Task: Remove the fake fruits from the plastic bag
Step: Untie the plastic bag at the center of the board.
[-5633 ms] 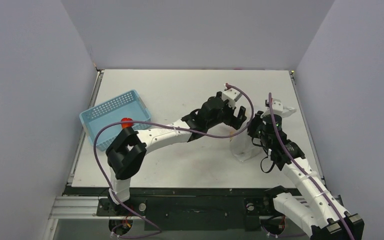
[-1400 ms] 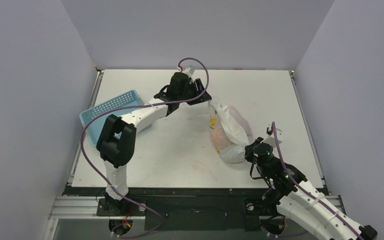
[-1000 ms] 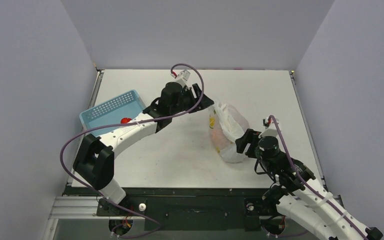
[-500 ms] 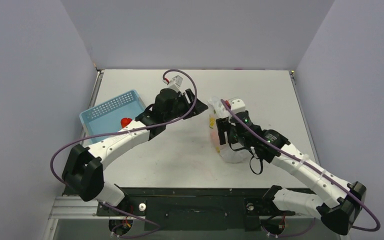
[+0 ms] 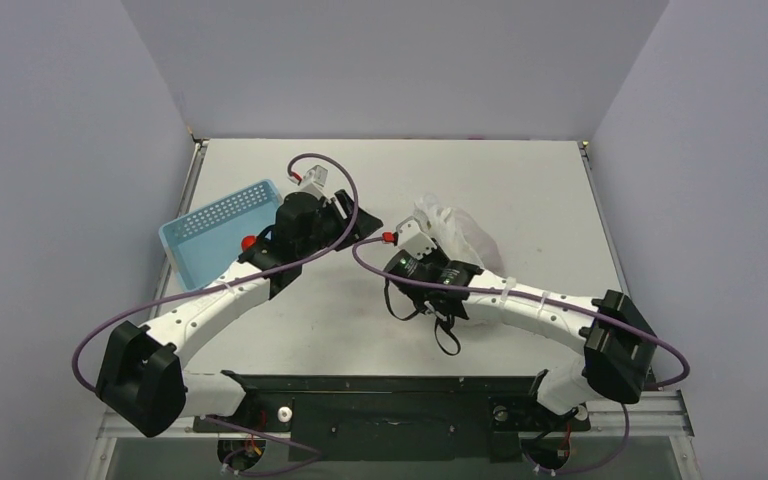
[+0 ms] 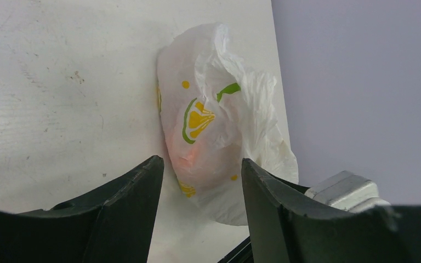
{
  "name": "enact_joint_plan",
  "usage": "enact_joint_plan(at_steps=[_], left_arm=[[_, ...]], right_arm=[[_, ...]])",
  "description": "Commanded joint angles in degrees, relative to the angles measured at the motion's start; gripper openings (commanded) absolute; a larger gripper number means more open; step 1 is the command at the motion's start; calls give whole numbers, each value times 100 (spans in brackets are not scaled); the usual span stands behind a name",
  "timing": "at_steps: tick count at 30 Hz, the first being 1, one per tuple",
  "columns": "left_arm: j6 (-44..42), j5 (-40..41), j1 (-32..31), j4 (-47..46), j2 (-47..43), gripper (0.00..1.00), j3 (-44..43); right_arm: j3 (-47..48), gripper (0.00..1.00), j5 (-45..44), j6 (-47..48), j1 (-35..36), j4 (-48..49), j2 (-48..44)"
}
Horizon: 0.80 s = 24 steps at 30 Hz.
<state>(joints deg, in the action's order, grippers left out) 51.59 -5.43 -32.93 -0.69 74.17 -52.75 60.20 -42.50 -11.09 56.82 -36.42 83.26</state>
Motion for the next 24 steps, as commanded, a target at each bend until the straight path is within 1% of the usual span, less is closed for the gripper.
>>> enact_joint_plan(at_steps=[1,2,5,6,7,8,9,10,11,13,14,16,17,18,20,21,24], left_arm=[[278,-216,28,-541,-12,52,65],[487,-228,27,-641,83,52,108],[1006,-309,23,-1356,340,52,271],[1324,-347,12,-1733,501,51,304],[1457,-363,-4,-1931,589,51,334],[1711,-402,-50,-2244,774,51,326],[1809,-430,-83,-2362,888,51,232],[1984,-496,-168,-2516,1117,50,152],[2064,-517,-222,-2564,1249,50,-49],[2255,-562,-390,-2728,1636,50,-403],[2350,-559,-482,-2766,1873,50,-522],[2423,-513,-615,-2765,2195,50,-976],[2412,-486,-725,-2732,2366,50,-1085],[2405,-397,-777,-2635,2440,54,-1183],[2385,-296,-934,-2497,2654,57,-1536],[2336,-281,-1020,-2458,2745,58,-1602],[2268,-164,-1148,-1956,2821,58,-1877]], right_arm=[[207,4,-1611,-194,184,116,-1],[160,0,-1550,-223,195,194,-178],[-404,0,-971,-81,175,756,-873],[-554,0,-487,-36,76,1104,-1284],[-831,0,148,-31,-122,1472,-1708],[-991,0,463,-74,-248,1652,-1919],[-1327,0,1159,-107,-555,1834,-2108],[-1489,0,1518,-177,-701,2213,-2487],[-1836,0,2011,-197,-945,2396,-2647],[-2352,0,2427,-229,-1138,3111,-3280],[-2638,0,2517,-254,-1182,3263,-3408],[-2910,0,2751,-301,-1282,3531,-3694],[-2954,0,2878,-316,-1336,3580,-3802],[-3010,0,2914,-324,-1360,3589,-3836],[-3047,0,2994,-323,-1419,3591,-3931],[-3053,0,3024,-334,-1454,3592,-3978],[-3058,0,3036,-356,-1503,3590,-4039]])
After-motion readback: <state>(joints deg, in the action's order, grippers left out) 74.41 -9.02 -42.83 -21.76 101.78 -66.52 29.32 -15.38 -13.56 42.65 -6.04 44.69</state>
